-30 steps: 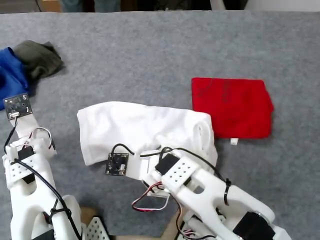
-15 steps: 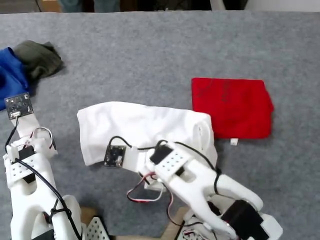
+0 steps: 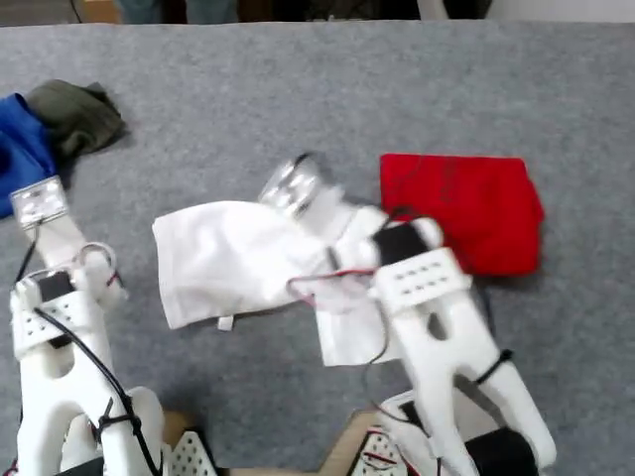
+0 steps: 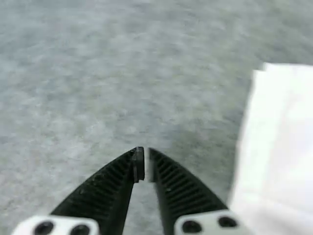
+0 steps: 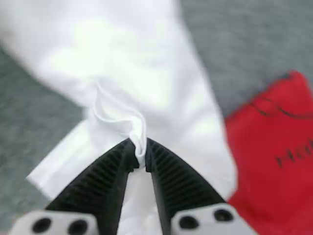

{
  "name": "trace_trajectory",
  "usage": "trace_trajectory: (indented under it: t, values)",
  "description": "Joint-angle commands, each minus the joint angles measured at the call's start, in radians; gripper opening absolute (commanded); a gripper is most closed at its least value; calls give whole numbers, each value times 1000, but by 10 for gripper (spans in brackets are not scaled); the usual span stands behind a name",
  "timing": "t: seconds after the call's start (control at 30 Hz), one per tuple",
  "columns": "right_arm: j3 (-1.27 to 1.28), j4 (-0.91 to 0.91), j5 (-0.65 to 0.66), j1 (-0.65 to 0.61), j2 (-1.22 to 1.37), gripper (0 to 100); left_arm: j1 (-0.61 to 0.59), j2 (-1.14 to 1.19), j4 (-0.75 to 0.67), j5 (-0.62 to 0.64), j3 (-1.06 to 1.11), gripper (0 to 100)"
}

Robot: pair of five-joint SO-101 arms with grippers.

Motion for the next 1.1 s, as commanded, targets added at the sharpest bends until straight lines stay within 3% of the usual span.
trace_trajectory:
  t: [0.0, 0.13, 0.27, 0.4, 0.53, 0.63, 0.83, 1.07]
  values:
    - [-38, -130, -63, 138, -21, 13, 174, -2, 6, 12, -47, 163]
    - [8, -331, -147, 227, 15, 13, 361, 3, 0, 12, -45, 175]
    - [74, -485, -216, 265, 30, 13, 450, 89, -32, 12, -39, 168]
    - [139, -562, -221, 269, 28, 13, 450, 304, -118, 12, -48, 110]
    - [156, -588, -222, 267, 35, 13, 452, 505, -43, 8, -220, 25]
    - [157, -592, -222, 269, 35, 13, 446, 621, -14, 12, -332, 28]
    - [140, -609, -235, 270, 30, 13, 412, 644, 100, 8, -624, 28]
    - [117, -743, -394, 293, 36, 13, 398, 756, 147, 12, -849, 30]
